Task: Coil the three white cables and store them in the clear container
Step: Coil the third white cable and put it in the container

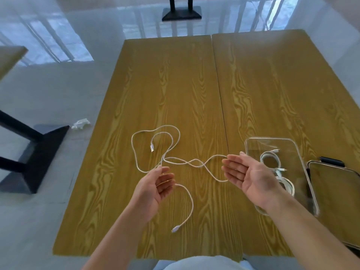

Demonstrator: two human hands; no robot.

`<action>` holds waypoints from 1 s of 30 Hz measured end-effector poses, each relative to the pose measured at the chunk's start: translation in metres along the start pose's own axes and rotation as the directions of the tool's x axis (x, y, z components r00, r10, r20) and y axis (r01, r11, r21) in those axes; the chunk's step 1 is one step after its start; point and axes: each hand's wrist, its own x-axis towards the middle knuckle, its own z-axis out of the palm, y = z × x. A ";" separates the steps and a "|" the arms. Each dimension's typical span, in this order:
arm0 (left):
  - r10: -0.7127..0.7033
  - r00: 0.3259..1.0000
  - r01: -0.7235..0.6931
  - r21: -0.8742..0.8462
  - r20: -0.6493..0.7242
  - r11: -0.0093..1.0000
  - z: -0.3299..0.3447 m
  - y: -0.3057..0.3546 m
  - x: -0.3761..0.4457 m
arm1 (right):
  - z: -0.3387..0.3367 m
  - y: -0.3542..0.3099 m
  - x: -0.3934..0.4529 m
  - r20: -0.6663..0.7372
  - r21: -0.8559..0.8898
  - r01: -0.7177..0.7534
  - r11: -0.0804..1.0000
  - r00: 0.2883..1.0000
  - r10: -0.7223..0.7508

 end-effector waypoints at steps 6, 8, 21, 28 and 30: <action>-0.012 0.995 0.012 0.006 -0.098 1.000 -0.067 0.008 0.011 | 0.049 0.028 0.012 0.021 -0.093 -0.031 0.995 0.999 0.033; -0.020 0.992 0.024 0.033 -0.122 0.999 -0.083 0.010 0.015 | 0.063 0.034 0.018 0.021 -0.129 -0.036 0.991 0.999 0.039; -0.014 0.987 0.039 0.156 -0.162 0.987 -0.104 0.036 0.074 | 0.132 0.031 0.083 0.037 -0.409 -0.027 0.912 0.998 0.046; 0.088 0.992 -0.033 0.496 -0.086 0.868 -0.073 0.052 0.124 | 0.150 0.038 0.119 0.101 -0.912 0.123 0.392 0.992 -0.074; 0.128 0.991 -0.076 0.631 -0.037 0.772 -0.059 0.052 0.132 | 0.154 0.044 0.123 0.164 -0.961 0.169 0.220 0.986 -0.044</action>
